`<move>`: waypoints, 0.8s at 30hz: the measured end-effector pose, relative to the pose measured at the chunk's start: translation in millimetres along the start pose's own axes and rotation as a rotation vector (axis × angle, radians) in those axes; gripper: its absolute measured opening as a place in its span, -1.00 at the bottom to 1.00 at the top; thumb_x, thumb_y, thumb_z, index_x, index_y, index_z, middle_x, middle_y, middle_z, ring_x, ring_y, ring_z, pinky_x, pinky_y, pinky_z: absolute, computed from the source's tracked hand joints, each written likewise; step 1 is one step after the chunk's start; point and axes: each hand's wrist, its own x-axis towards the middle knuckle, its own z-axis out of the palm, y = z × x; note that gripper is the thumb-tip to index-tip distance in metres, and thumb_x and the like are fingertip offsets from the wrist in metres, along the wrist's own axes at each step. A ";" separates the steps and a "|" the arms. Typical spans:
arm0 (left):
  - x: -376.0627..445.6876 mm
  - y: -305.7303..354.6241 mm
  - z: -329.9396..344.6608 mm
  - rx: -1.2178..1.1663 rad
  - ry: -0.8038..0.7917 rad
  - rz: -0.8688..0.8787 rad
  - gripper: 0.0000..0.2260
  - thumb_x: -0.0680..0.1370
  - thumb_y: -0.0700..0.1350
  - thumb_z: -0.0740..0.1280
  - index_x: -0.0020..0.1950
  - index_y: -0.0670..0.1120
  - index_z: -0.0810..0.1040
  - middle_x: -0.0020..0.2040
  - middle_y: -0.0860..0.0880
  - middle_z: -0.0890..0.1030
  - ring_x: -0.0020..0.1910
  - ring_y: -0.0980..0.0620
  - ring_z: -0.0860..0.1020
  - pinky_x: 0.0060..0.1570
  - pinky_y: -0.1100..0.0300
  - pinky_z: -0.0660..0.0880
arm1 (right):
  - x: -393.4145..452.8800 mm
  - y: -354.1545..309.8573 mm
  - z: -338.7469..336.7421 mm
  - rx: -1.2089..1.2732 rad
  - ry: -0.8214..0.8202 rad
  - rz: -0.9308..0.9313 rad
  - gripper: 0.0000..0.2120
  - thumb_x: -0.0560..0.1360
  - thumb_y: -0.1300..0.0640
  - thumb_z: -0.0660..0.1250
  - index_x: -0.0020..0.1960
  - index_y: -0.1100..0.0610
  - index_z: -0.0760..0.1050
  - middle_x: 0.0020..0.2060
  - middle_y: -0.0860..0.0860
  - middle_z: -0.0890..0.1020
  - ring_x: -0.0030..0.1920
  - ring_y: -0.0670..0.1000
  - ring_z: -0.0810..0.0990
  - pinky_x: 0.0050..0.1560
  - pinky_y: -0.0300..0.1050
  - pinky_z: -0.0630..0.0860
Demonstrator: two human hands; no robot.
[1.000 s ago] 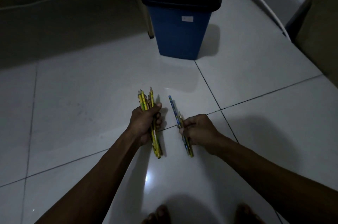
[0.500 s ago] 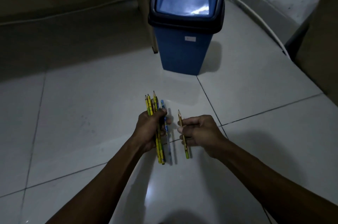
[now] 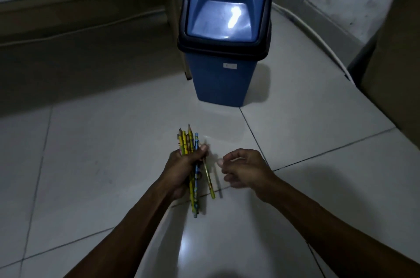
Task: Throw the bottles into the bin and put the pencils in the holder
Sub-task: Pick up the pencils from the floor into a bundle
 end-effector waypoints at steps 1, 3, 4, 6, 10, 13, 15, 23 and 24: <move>3.6 7.6 -1.3 0.012 0.012 0.020 -0.86 0.54 -0.10 0.39 -0.18 -0.11 0.62 -0.32 -0.07 0.59 -0.35 0.01 0.51 -0.31 0.16 0.43 | 2.8 -4.2 -5.5 -0.034 0.005 0.005 -0.74 0.43 0.18 0.49 0.03 0.29 0.56 -0.29 0.12 0.62 -0.37 0.03 0.56 -0.33 -0.16 0.47; 11.9 28.5 -2.2 0.011 0.017 0.049 -0.87 0.57 -0.12 0.35 -0.14 -0.12 0.58 -0.33 -0.10 0.61 -0.29 -0.06 0.58 -0.23 0.14 0.52 | 9.4 -16.9 -18.6 -0.150 0.006 -0.004 -0.78 0.42 0.20 0.49 -0.01 0.29 0.58 -0.30 0.15 0.63 -0.36 0.04 0.57 -0.30 -0.12 0.46; 15.8 40.4 -2.1 0.004 0.017 0.053 -0.87 0.58 -0.12 0.34 -0.14 -0.13 0.56 -0.36 -0.11 0.59 -0.30 -0.09 0.60 -0.26 0.13 0.55 | 12.4 -25.5 -24.7 -0.220 0.001 -0.016 -0.81 0.41 0.19 0.49 -0.04 0.26 0.59 -0.28 0.18 0.65 -0.35 0.04 0.58 -0.28 -0.10 0.47; 21.2 64.5 -0.6 0.000 0.015 0.055 -0.85 0.58 -0.12 0.35 -0.17 -0.12 0.52 -0.44 -0.06 0.50 -0.41 -0.07 0.55 -0.38 0.16 0.53 | 17.4 -44.7 -34.2 -0.357 -0.013 -0.051 -0.85 0.41 0.16 0.50 -0.08 0.18 0.59 -0.23 0.20 0.68 -0.32 0.05 0.60 -0.28 -0.13 0.48; 18.7 119.4 10.0 0.013 0.064 0.114 -0.71 0.52 -0.11 0.43 -0.28 -0.03 0.36 -0.54 0.04 0.34 -0.58 0.06 0.33 -0.51 0.24 0.35 | 13.7 -94.4 -40.7 -0.519 0.010 -0.143 -0.86 0.40 0.12 0.50 -0.09 0.09 0.58 -0.19 0.13 0.68 -0.22 0.06 0.63 -0.22 -0.16 0.51; -1.6 161.3 18.9 0.032 0.130 0.169 -0.64 0.45 -0.15 0.51 -0.32 -0.02 0.31 -0.56 0.05 0.32 -0.59 0.07 0.27 -0.52 0.23 0.29 | -9.8 -138.6 -39.2 -0.570 -0.015 -0.186 -0.85 0.40 0.11 0.50 -0.07 0.11 0.59 -0.20 0.05 0.64 -0.19 0.03 0.62 -0.20 -0.21 0.49; -27.4 192.8 26.8 0.035 0.167 0.183 -0.64 0.44 -0.16 0.51 -0.32 -0.03 0.32 -0.56 0.05 0.33 -0.58 0.07 0.27 -0.52 0.23 0.28 | -36.5 -173.2 -38.4 -0.600 -0.048 -0.201 -0.84 0.42 0.13 0.49 -0.04 0.12 0.59 -0.19 0.05 0.64 -0.21 -0.01 0.60 -0.27 -0.27 0.46; -156.7 345.9 60.9 0.039 0.185 0.175 -0.69 0.52 -0.03 0.43 -0.31 -0.01 0.35 -0.53 0.04 0.29 -0.56 0.08 0.27 -0.52 0.21 0.30 | -165.6 -333.5 -42.4 -0.605 -0.059 -0.216 -0.71 0.42 0.20 0.46 0.13 0.17 0.58 0.06 0.07 0.60 0.10 0.05 0.56 0.01 -0.21 0.44; -175.4 368.6 66.6 0.043 0.186 0.174 -0.70 0.52 -0.03 0.43 -0.31 -0.02 0.37 -0.52 0.03 0.29 -0.55 0.07 0.27 -0.52 0.20 0.29 | -184.6 -356.0 -43.4 -0.596 -0.057 -0.206 -0.72 0.42 0.21 0.47 0.12 0.17 0.59 0.02 0.06 0.60 0.09 0.04 0.56 0.01 -0.21 0.44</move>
